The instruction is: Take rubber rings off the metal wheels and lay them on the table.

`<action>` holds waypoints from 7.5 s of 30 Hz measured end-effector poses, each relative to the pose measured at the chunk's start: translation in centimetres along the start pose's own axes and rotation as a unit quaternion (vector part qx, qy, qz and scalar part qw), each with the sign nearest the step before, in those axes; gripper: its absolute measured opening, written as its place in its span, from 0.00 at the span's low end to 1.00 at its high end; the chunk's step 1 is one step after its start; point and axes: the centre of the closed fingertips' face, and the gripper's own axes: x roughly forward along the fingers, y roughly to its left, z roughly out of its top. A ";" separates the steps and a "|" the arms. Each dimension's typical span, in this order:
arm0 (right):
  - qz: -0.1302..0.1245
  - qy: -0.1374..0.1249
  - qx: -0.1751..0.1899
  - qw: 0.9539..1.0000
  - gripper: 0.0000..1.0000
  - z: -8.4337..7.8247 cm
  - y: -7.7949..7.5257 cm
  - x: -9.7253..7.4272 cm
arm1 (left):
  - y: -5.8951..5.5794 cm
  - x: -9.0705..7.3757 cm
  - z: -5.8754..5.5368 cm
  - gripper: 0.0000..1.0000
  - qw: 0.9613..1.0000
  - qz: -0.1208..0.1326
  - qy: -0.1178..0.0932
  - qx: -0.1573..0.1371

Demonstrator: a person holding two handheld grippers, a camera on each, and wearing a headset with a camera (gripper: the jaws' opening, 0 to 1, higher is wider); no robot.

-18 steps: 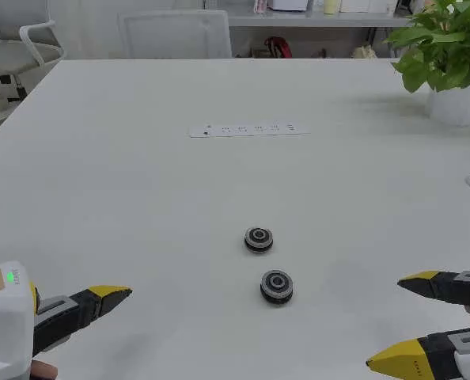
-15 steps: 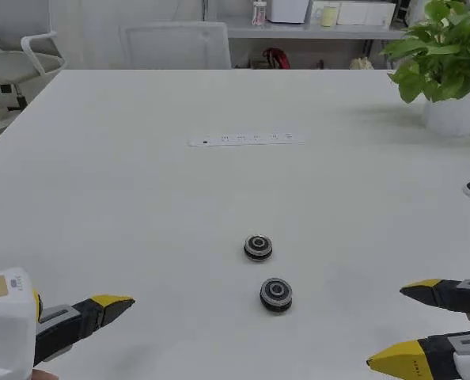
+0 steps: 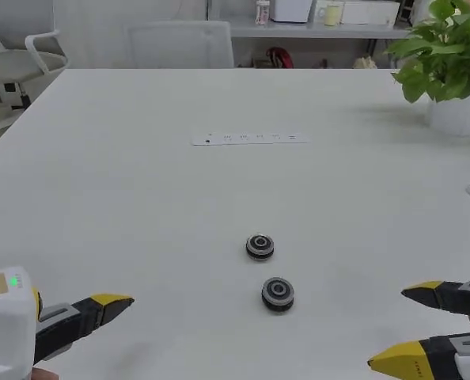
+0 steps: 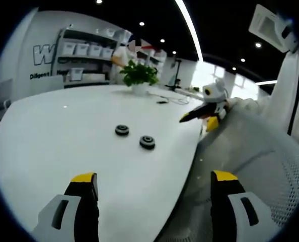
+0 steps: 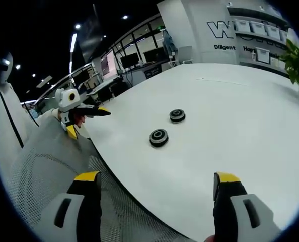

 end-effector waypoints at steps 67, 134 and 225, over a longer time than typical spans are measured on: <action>0.048 -0.002 -0.035 0.998 0.91 2.3 -0.3 -0.7 | 0.0 -2.0 6.2 0.92 0.998 0.034 -0.007 0.053; 0.149 -0.043 -0.136 0.978 0.42 7.3 -0.3 6.6 | -0.3 11.8 10.8 0.46 0.982 -0.077 -0.020 0.173; 0.110 0.048 -0.242 0.963 0.05 1.9 -1.2 11.4 | 1.0 16.4 2.3 0.15 0.982 -0.092 0.038 0.159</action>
